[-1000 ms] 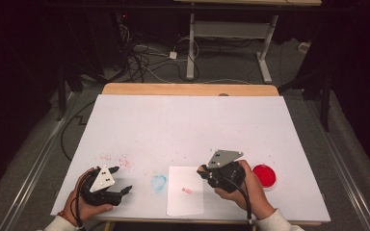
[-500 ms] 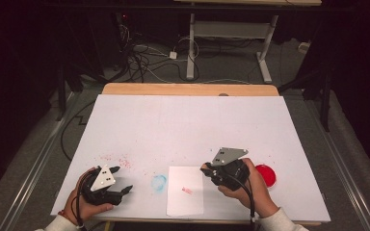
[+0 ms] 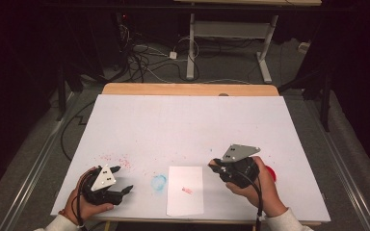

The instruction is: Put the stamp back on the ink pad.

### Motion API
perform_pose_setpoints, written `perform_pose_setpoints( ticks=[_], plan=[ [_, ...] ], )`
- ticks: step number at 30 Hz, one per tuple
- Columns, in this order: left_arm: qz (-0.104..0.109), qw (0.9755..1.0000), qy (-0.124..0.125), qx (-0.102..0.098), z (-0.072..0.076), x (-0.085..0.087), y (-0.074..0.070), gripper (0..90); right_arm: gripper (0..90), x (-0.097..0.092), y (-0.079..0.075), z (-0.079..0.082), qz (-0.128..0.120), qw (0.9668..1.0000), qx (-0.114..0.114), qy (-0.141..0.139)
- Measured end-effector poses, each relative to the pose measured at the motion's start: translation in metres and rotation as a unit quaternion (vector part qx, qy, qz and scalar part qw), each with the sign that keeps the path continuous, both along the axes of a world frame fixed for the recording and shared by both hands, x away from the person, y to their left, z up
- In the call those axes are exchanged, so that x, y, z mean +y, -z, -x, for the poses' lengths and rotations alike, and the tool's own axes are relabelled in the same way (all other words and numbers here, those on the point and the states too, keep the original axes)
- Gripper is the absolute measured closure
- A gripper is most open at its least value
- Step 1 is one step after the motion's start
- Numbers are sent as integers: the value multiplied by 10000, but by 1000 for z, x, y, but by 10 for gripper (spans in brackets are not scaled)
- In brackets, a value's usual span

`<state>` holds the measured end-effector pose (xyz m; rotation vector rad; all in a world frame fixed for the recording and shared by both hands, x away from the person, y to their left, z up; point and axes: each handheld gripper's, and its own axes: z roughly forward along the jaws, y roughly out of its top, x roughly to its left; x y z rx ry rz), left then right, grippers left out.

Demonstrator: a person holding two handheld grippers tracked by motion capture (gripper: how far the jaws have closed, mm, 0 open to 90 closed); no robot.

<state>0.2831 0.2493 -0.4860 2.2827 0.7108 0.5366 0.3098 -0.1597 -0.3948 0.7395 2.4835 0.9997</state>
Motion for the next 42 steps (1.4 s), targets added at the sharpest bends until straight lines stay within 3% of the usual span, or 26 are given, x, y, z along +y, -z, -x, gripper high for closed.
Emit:
perform_pose_setpoints(
  ticks=[12,21,30,34,42],
  plan=[
    [4,10000,35,-64,0,0,-2,213,762,-36,-5,0,116,9983,-134,562],
    [-25,9999,46,-94,2,0,-3,213,762,-76,-3,7,220,9936,-132,1098],
    [-47,9999,43,-91,2,-3,-3,213,762,-107,15,7,401,9867,145,1566],
    [-47,9999,40,-97,2,-3,-3,213,762,-113,27,2,612,9832,307,1694],
    [-48,9999,47,-92,2,-3,-3,213,761,-116,41,-5,810,9796,625,1727]
  ],
)
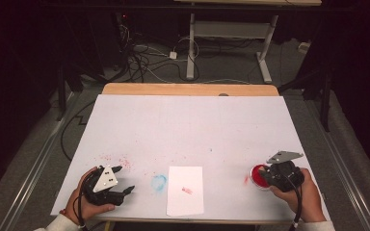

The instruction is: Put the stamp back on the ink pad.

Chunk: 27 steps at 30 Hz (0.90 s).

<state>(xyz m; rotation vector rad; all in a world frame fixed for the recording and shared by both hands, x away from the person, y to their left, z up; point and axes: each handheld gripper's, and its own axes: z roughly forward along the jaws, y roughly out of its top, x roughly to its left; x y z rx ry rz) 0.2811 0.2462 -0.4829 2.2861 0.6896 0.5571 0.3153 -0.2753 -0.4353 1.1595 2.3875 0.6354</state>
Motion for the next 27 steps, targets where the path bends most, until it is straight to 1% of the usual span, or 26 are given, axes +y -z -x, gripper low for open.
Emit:
perform_pose_setpoints(
  ticks=[1,2,7,9,11,14,21,27],
  plan=[
    [-3,10000,-2,0,0,0,0,213,761,0,2,-1,9,10000,73,3],
    [-1,10000,-1,9,0,0,0,213,760,0,4,-2,43,9999,84,-38],
    [-2,10000,2,9,0,0,0,213,760,-2,5,-3,-62,9998,173,9],
    [-3,10000,3,7,0,0,0,213,760,-2,5,-3,-63,9998,175,14],
    [-16,10000,10,11,0,-1,0,213,761,0,5,-3,23,9999,130,-35],
    [-18,10000,19,6,0,-1,0,213,762,0,5,-3,58,9999,122,-78],
    [-22,10000,18,10,1,-1,0,213,763,1,5,-3,87,9998,134,-83],
    [-19,10000,22,6,1,-1,0,213,764,4,5,-2,236,9996,105,-116]
  ],
)
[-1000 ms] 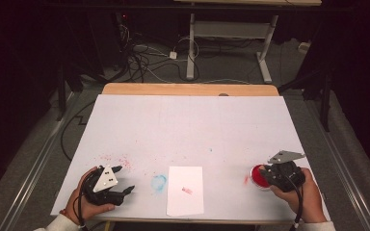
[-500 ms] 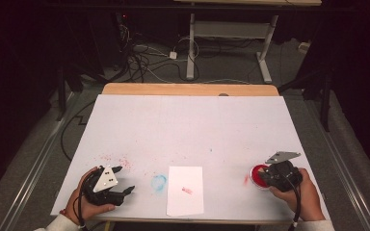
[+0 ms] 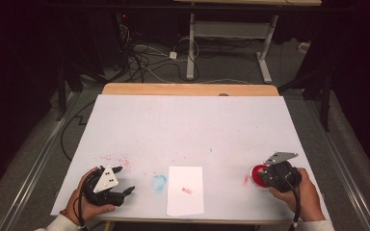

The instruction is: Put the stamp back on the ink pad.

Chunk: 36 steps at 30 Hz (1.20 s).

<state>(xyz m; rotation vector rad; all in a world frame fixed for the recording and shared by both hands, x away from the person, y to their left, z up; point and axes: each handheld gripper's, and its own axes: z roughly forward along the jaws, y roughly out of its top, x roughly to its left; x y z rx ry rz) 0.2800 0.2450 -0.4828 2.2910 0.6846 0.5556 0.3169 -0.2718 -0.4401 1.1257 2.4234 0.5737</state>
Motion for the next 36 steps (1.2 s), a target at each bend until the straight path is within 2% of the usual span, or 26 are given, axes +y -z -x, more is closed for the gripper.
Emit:
perform_pose_setpoints(
  ticks=[5,9,14,16,18,19,20,21,22,25,30,36],
  plan=[
    [-10,10000,5,12,0,0,0,213,763,1,0,0,76,10000,-37,-24],
    [-16,10000,8,31,-1,-1,1,213,759,-2,-1,-1,-85,10000,10,25],
    [-18,10000,9,36,-1,-1,1,213,686,-4,-3,-1,-261,9996,24,55],
    [-15,10000,7,38,-1,-1,1,213,655,-4,-7,0,-292,9995,-87,40],
    [-11,10000,6,41,-1,-1,1,213,632,-4,-13,3,-416,9987,-275,-80],
    [-15,10000,5,38,-1,-1,1,213,626,-3,-17,5,-418,9980,-460,-145],
    [-15,10000,7,38,-1,-1,1,213,626,-3,-17,5,-418,9980,-460,-145],
    [-14,10000,7,36,-1,-1,1,213,610,-1,-20,7,-471,9967,-622,-210],
    [-16,10000,9,36,-1,-1,1,213,610,-1,-20,7,-471,9967,-622,-210],
    [-14,10000,2,37,-1,-1,1,213,594,2,-24,10,-550,9938,-906,-346],
    [-15,10000,-2,36,-2,-1,1,213,580,5,-29,13,-713,9885,-1252,-459],
    [-18,10000,0,35,-1,-1,1,213,514,10,-33,16,-917,9828,-1504,-561]
  ],
)
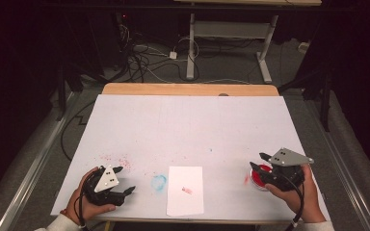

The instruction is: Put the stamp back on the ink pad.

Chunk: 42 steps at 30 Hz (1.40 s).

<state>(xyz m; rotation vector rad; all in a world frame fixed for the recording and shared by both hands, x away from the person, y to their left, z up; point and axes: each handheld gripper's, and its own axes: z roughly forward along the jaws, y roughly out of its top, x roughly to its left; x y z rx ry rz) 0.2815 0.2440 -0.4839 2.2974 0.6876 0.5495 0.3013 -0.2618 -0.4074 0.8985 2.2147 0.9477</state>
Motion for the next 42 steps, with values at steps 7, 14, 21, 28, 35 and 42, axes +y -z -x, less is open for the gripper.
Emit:
perform_pose_setpoints(
  ticks=[7,14,21,28,35,42],
  plan=[
    [-4,10000,-12,-9,0,0,0,213,416,9,-3,4,-173,9995,-268,-44],
    [0,10000,-8,-14,0,0,0,213,323,14,-4,5,-241,9987,-435,99],
    [-3,10000,-8,-18,0,0,0,213,216,20,-5,7,-366,9974,-589,219],
    [17,10000,-19,-38,1,1,-1,213,169,25,-3,12,-589,9944,-850,210],
    [72,10000,8,-58,1,2,-2,212,163,32,0,19,-448,9936,-1030,137],
    [145,9999,16,-78,3,2,-3,208,165,29,4,23,-393,9931,-1100,108]
  ],
)
